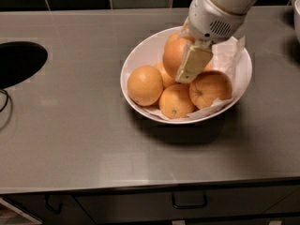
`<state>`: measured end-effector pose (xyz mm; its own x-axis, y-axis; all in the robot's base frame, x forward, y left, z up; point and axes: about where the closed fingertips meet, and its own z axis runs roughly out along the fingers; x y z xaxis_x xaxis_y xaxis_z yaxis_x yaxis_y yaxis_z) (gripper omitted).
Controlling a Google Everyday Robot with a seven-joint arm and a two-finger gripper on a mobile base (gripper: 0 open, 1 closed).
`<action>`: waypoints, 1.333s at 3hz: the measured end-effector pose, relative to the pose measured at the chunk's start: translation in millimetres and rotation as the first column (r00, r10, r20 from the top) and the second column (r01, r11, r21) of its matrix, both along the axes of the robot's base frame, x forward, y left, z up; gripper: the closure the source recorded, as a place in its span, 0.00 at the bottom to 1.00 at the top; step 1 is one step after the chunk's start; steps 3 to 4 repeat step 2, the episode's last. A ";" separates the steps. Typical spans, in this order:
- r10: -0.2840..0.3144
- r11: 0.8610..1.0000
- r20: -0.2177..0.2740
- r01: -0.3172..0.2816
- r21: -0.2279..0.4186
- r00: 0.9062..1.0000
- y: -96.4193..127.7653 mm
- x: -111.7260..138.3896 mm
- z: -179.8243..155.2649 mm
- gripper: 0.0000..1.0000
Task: Pick orange from white bowl
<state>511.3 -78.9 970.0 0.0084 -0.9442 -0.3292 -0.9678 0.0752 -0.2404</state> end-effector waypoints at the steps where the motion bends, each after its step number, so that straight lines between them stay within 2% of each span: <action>1: -0.002 1.000 0.099 0.001 0.018 0.995 -4.3 -17.1 41.2 1.00; 4: -0.002 1.000 0.104 0.000 0.018 0.995 -4.2 -18.2 43.1 1.00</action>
Offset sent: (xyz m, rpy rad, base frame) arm -0.0153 -0.0039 0.0371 0.0169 -0.0901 -0.0013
